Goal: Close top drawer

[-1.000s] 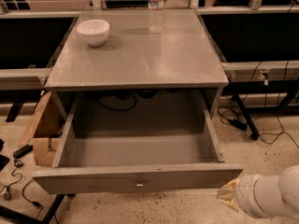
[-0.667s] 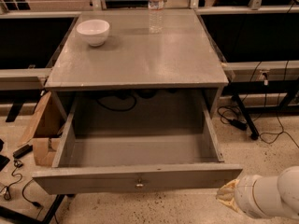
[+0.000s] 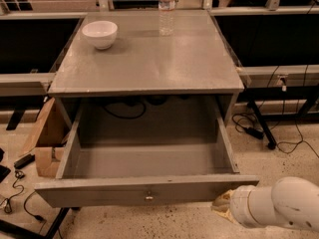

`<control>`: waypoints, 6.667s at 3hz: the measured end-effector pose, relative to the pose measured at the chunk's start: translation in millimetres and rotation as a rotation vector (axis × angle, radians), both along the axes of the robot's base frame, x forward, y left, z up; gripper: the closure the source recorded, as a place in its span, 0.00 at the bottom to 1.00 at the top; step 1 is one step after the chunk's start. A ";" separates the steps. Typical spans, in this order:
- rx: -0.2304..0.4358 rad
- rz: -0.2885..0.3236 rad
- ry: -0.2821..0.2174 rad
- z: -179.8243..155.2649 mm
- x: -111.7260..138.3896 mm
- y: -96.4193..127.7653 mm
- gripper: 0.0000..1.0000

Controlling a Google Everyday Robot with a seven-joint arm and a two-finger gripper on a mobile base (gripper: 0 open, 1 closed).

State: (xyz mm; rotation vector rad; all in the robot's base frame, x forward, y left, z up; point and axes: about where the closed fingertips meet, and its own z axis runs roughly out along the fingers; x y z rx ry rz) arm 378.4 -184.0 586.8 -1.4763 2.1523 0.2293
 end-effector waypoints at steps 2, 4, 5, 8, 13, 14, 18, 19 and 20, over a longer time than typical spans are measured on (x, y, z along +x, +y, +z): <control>-0.005 0.094 -0.073 -1.9 40.9 26.7 1.00; 0.013 0.147 -0.112 3.0 102.5 43.5 1.00; 0.013 0.147 -0.112 3.1 100.4 43.5 1.00; 0.055 0.197 -0.156 14.3 183.3 62.3 1.00; 0.085 0.219 -0.188 25.1 227.5 72.3 0.36; 0.085 0.219 -0.188 25.1 227.5 72.3 0.12; -0.006 0.326 -0.140 50.3 167.3 69.1 0.50; -0.116 0.395 -0.022 82.0 96.3 61.6 0.73; -0.241 0.336 0.088 160.3 14.2 28.0 1.00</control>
Offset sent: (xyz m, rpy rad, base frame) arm 0.1208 0.0858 0.0016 -0.0343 -0.1714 0.2792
